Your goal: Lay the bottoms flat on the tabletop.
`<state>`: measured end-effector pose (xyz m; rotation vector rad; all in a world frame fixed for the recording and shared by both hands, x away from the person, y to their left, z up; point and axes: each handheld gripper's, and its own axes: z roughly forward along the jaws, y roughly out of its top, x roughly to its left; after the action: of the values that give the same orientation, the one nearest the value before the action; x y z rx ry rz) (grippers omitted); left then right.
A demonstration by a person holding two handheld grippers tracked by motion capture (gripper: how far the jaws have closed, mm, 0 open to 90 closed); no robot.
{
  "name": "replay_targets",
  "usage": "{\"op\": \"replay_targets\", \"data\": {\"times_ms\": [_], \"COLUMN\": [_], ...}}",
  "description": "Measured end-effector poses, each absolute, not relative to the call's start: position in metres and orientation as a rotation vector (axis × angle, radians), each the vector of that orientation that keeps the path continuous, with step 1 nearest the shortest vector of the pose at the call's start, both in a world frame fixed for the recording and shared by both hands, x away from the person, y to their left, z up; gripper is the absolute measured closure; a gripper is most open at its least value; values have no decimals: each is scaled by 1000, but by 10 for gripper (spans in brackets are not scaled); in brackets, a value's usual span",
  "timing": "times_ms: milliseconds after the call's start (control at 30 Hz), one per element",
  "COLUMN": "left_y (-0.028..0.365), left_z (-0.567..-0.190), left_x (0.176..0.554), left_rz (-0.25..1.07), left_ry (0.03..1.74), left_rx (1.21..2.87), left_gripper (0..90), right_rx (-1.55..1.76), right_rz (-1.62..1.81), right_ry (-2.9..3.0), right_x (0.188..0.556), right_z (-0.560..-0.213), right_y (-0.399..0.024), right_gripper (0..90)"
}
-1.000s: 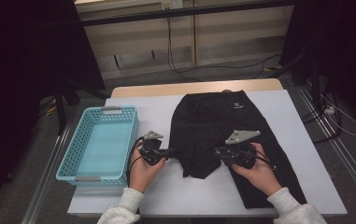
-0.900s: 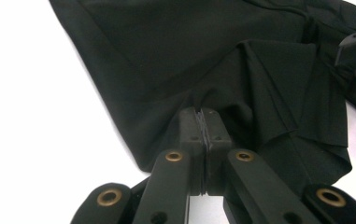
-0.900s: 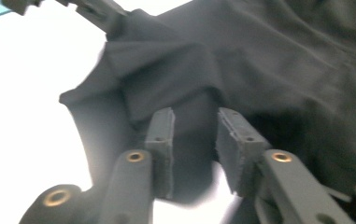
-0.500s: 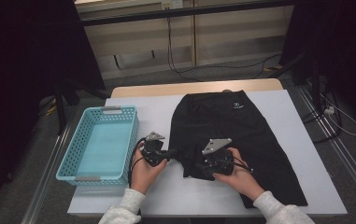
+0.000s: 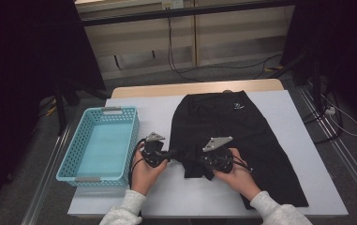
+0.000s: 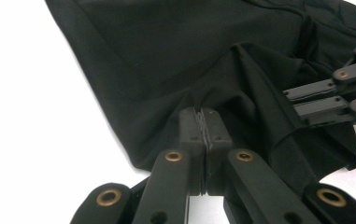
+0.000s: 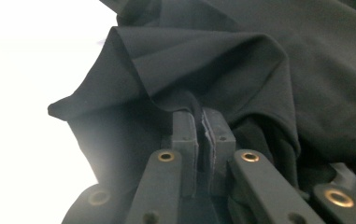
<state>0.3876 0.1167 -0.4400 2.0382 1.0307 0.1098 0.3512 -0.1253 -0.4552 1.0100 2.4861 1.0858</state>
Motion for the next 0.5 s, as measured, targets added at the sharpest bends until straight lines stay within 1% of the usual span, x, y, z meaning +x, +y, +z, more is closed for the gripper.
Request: {"op": "replay_targets", "data": {"times_ms": [300, 500], "left_y": [125, 125], "left_z": [-431, -431], "left_x": [389, 392], "left_rz": [118, 117], "left_ry": [1037, 1051], "left_rx": [2007, 2009], "left_gripper": [893, 893], "right_rx": [1065, 1137], "right_rz": [1275, 1316], "right_ry": [2409, 2346], "right_x": [341, 337], "right_z": [-430, -425], "right_y": [-152, -178], "right_gripper": [861, 862]}}
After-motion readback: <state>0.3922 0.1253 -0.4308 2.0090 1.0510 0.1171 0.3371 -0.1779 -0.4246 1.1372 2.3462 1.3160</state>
